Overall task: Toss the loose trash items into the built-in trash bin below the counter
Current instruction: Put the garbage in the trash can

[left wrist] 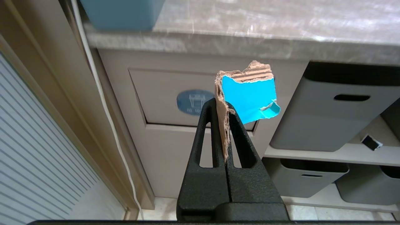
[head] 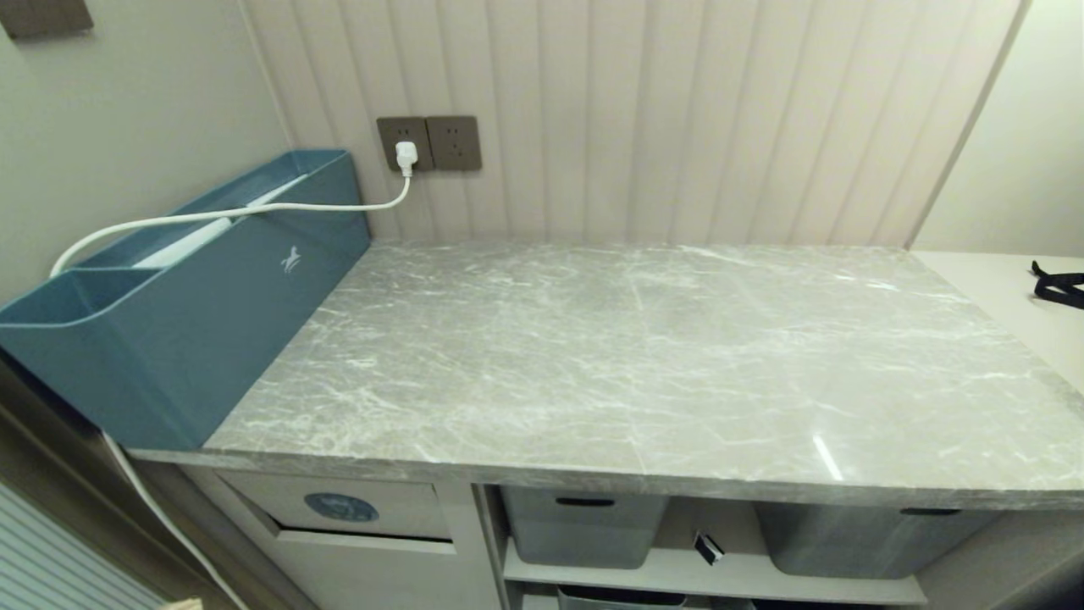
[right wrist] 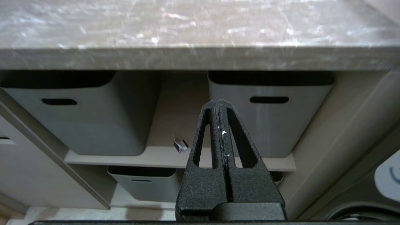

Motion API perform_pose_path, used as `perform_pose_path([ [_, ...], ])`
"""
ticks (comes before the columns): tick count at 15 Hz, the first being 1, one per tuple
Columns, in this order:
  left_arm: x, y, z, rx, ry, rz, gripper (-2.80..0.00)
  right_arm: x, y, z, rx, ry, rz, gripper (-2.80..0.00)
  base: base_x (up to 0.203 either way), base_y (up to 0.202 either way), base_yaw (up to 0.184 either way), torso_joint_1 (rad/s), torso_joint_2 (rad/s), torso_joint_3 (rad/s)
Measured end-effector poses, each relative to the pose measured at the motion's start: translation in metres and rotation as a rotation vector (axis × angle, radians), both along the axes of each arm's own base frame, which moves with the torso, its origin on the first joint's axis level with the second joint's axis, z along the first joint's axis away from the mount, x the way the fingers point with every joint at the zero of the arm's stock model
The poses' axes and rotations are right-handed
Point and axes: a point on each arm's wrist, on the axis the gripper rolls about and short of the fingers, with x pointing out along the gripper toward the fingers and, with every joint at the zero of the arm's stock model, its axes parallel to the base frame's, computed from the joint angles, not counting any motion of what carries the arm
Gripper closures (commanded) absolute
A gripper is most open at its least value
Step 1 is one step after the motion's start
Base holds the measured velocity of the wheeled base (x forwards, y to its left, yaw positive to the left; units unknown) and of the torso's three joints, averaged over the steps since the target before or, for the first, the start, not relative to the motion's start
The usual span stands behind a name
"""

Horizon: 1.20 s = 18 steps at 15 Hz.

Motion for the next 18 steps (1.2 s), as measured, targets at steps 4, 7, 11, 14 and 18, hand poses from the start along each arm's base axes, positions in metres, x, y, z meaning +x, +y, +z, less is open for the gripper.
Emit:
perform_pose_path([
  [4,0.0000,0.0000,-0.0001,-0.001,0.001,0.000,0.00,0.0000,0.0000,0.0000,-0.002,0.000,-0.001,0.00,0.000,0.000,0.000,-0.245,0.54,0.292],
  [7,0.0000,0.0000,-0.0001,0.001,0.001,0.000,0.00,0.0000,0.0000,0.0000,-0.002,0.000,0.000,0.00,0.000,0.000,0.000,-0.231,0.52,0.287],
  [11,0.0000,0.0001,-0.0001,-0.033,0.001,0.004,0.00,0.0000,0.0000,-0.0001,-0.011,0.001,0.000,0.00,0.000,0.000,0.000,-0.208,0.50,0.285],
  [14,0.0000,0.0001,0.0001,-0.033,0.000,0.005,0.00,0.0000,0.0000,0.0000,-0.001,0.000,-0.001,0.00,0.000,0.000,0.000,-0.196,0.48,0.282],
  [18,0.0000,0.0001,0.0001,-0.032,0.000,0.004,0.00,0.0000,0.0000,0.0000,0.000,0.000,-0.002,0.00,0.000,0.000,0.000,-0.178,0.46,0.289],
])
